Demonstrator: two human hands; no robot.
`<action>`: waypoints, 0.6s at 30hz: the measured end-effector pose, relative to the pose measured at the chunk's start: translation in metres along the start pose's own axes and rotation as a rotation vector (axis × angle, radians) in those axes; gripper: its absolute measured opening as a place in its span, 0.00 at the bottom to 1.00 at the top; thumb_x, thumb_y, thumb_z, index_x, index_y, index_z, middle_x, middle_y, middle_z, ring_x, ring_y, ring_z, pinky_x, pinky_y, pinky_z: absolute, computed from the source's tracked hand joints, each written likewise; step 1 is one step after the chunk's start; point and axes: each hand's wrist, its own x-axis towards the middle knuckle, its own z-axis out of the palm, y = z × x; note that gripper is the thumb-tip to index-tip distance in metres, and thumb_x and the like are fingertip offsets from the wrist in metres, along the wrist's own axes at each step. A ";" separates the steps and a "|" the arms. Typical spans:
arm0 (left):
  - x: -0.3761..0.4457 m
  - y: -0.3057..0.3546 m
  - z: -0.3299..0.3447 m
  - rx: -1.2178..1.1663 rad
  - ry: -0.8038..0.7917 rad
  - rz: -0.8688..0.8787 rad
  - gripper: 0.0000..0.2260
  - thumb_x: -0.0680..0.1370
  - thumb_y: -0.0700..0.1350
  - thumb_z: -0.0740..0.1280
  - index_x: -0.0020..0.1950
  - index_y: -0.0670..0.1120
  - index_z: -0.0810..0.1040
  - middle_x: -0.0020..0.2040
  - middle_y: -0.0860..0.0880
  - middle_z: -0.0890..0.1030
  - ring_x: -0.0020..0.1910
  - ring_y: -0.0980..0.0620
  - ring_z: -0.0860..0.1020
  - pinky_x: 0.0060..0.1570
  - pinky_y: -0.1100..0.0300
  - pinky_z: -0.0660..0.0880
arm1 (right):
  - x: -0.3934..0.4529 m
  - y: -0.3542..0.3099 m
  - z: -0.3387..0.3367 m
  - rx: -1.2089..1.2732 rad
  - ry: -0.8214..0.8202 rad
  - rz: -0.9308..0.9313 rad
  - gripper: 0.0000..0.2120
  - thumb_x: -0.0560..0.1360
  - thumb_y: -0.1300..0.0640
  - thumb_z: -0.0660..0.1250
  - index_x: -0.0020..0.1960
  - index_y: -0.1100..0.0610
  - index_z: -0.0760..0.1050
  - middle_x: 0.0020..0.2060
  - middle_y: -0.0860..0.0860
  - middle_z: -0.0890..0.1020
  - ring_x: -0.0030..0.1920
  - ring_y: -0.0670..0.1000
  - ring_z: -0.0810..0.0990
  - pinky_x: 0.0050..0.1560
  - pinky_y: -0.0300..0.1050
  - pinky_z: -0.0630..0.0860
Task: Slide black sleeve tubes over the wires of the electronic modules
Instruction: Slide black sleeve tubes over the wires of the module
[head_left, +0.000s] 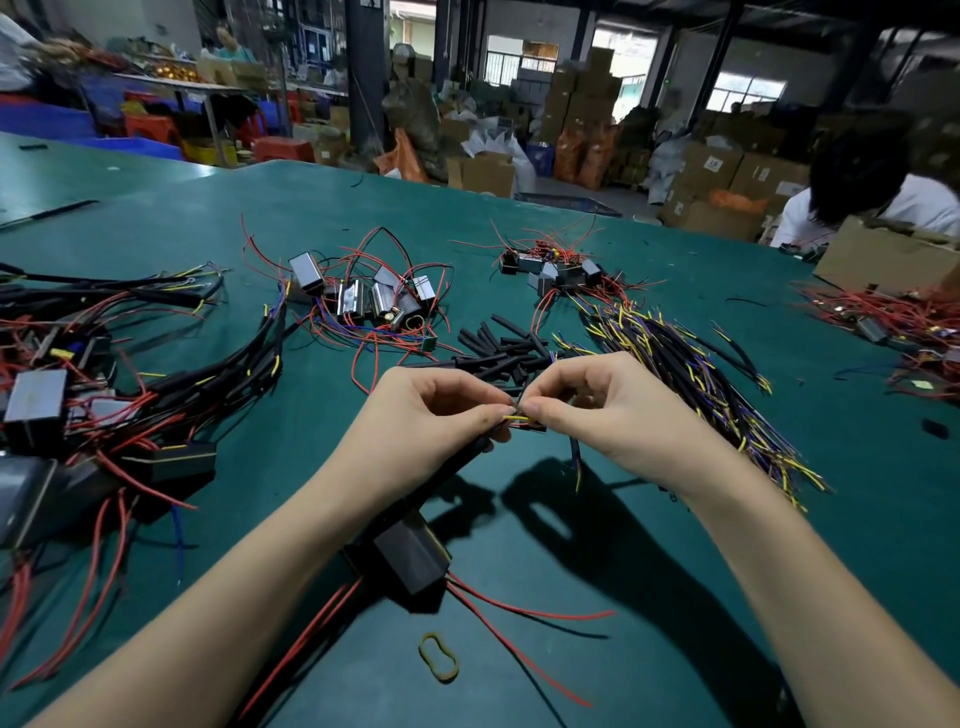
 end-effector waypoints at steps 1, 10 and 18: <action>0.000 0.000 0.000 0.007 -0.001 0.004 0.03 0.74 0.37 0.70 0.41 0.43 0.83 0.32 0.47 0.83 0.30 0.58 0.78 0.35 0.69 0.75 | 0.000 0.000 0.000 -0.006 -0.004 -0.003 0.04 0.74 0.60 0.70 0.41 0.57 0.82 0.31 0.44 0.79 0.31 0.39 0.71 0.35 0.31 0.67; 0.000 0.000 0.001 0.101 0.026 0.012 0.08 0.75 0.42 0.69 0.36 0.46 0.82 0.30 0.49 0.82 0.29 0.57 0.75 0.34 0.69 0.72 | 0.002 -0.004 0.004 -0.125 0.024 -0.051 0.08 0.72 0.61 0.71 0.36 0.52 0.78 0.28 0.43 0.78 0.30 0.37 0.73 0.37 0.29 0.67; 0.000 0.005 -0.002 -0.031 -0.041 -0.082 0.06 0.75 0.42 0.69 0.37 0.45 0.82 0.30 0.50 0.80 0.27 0.59 0.73 0.30 0.69 0.67 | 0.000 -0.007 0.004 0.047 -0.029 -0.032 0.03 0.74 0.64 0.69 0.43 0.58 0.76 0.35 0.57 0.81 0.34 0.56 0.76 0.38 0.50 0.73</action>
